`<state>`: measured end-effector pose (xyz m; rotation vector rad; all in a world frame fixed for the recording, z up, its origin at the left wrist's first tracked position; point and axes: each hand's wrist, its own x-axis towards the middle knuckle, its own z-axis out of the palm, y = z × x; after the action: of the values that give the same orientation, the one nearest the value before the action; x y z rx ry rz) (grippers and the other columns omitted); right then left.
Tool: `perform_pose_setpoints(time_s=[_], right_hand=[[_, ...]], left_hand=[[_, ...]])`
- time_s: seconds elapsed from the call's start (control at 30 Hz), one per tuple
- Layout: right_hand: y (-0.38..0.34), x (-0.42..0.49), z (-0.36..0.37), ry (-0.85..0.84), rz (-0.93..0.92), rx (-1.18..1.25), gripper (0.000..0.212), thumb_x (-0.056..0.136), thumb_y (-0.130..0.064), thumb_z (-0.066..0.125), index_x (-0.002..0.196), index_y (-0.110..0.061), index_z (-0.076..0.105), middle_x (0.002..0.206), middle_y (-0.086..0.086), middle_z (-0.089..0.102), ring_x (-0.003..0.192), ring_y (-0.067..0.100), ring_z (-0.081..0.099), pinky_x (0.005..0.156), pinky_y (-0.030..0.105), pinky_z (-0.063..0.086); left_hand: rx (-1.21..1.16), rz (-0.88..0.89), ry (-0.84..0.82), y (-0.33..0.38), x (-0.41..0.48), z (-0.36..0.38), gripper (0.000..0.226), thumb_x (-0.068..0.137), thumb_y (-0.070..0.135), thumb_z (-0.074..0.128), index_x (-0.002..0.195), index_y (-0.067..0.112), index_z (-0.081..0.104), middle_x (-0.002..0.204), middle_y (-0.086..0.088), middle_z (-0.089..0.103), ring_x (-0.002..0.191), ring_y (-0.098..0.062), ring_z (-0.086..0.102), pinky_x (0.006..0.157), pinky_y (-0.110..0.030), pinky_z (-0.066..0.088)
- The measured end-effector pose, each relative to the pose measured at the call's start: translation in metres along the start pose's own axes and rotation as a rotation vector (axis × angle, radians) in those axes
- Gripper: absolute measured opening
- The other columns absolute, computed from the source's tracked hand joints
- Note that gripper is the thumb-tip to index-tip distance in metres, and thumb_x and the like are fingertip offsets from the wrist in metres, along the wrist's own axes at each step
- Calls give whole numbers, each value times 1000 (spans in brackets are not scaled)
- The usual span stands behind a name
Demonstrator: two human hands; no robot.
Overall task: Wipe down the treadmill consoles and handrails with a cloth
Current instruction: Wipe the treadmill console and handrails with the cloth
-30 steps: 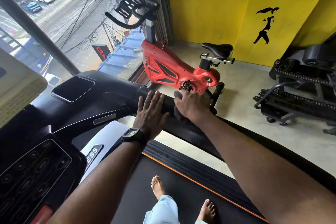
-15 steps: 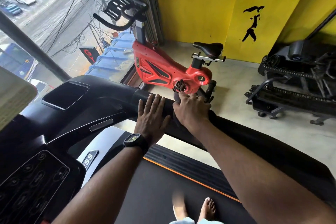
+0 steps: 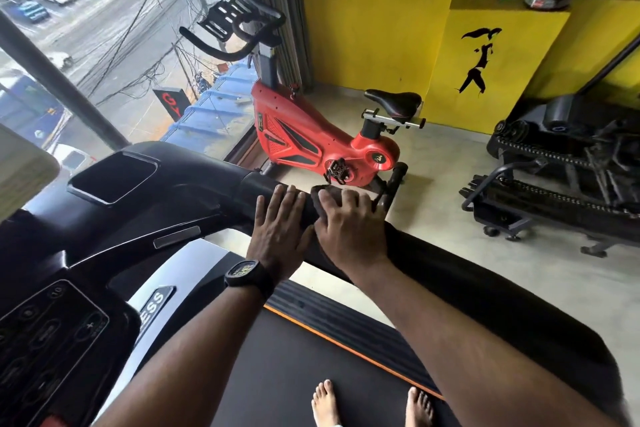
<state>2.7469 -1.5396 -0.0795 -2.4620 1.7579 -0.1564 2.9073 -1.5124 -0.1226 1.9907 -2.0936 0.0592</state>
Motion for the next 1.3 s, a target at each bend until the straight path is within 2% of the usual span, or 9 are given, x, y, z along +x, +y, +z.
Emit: perform_pose_setpoints(time_s=[0.2, 0.3, 0.37, 0.53, 0.67, 0.77, 0.97, 1.13, 1.3], right_hand=[[34, 43, -17, -276, 127, 219, 51, 102, -52, 30, 140, -28, 54, 135, 11, 61, 125, 36, 55, 101, 47, 42], [26, 11, -15, -69, 59, 51, 45, 101, -46, 38, 137, -25, 55, 128, 13, 62, 118, 36, 57, 95, 50, 43], [27, -4, -10, -74, -49, 21, 45, 96, -45, 44, 137, -27, 53, 125, 13, 63, 114, 37, 58, 91, 50, 44], [47, 38, -18, -332, 80, 212, 55, 103, -53, 29, 143, -22, 50, 133, 18, 60, 123, 39, 55, 98, 48, 44], [44, -5, -8, -87, -49, 41, 48, 99, -47, 42, 140, -24, 49, 127, 18, 60, 115, 39, 56, 89, 50, 46], [50, -12, -6, -64, -173, 64, 52, 95, -48, 48, 143, -28, 50, 126, 16, 61, 113, 39, 57, 86, 50, 47], [49, 18, -11, -240, 56, 153, 53, 101, -50, 34, 144, -21, 45, 132, 20, 57, 119, 40, 54, 94, 51, 45], [52, -14, -1, -35, -218, 30, 52, 94, -48, 49, 142, -28, 50, 127, 16, 61, 113, 39, 57, 86, 49, 45], [51, 32, -14, -272, 42, 184, 53, 103, -49, 32, 141, -16, 50, 131, 19, 59, 120, 39, 56, 96, 49, 46]], left_hand=[[-10, -60, -41, 23, -1, -3, 76, 92, 56, 27, 153, 12, 38, 162, -10, 29, 153, -29, 14, 123, -53, 7], [-12, -92, -64, 30, -2, -2, 78, 92, 58, 23, 155, 13, 33, 164, -9, 24, 154, -28, 10, 123, -51, 3], [-17, -103, -59, 34, -4, 0, 76, 94, 56, 22, 155, 12, 32, 164, -9, 25, 154, -28, 10, 123, -51, 4], [-19, -169, -82, 48, -5, 0, 81, 90, 59, 18, 157, 15, 27, 167, -6, 16, 155, -25, 2, 125, -46, -1], [-48, -193, -90, 57, -8, 0, 82, 90, 59, 16, 158, 15, 24, 167, -6, 13, 155, -25, 0, 124, -44, -3], [-56, -192, -71, 60, -11, 3, 79, 93, 57, 16, 158, 13, 26, 166, -8, 17, 155, -27, 4, 124, -47, 1], [-31, -184, -95, 62, -11, 1, 77, 94, 56, 17, 158, 15, 24, 167, -4, 14, 155, -24, 1, 125, -48, 2], [-65, -153, -96, 60, -13, -4, 80, 91, 57, 14, 159, 15, 23, 167, -4, 14, 155, -23, 0, 125, -40, -4], [-86, -148, -81, 59, -13, -1, 80, 94, 57, 23, 158, 10, 23, 167, -8, 14, 154, -21, -1, 125, -33, -4]])
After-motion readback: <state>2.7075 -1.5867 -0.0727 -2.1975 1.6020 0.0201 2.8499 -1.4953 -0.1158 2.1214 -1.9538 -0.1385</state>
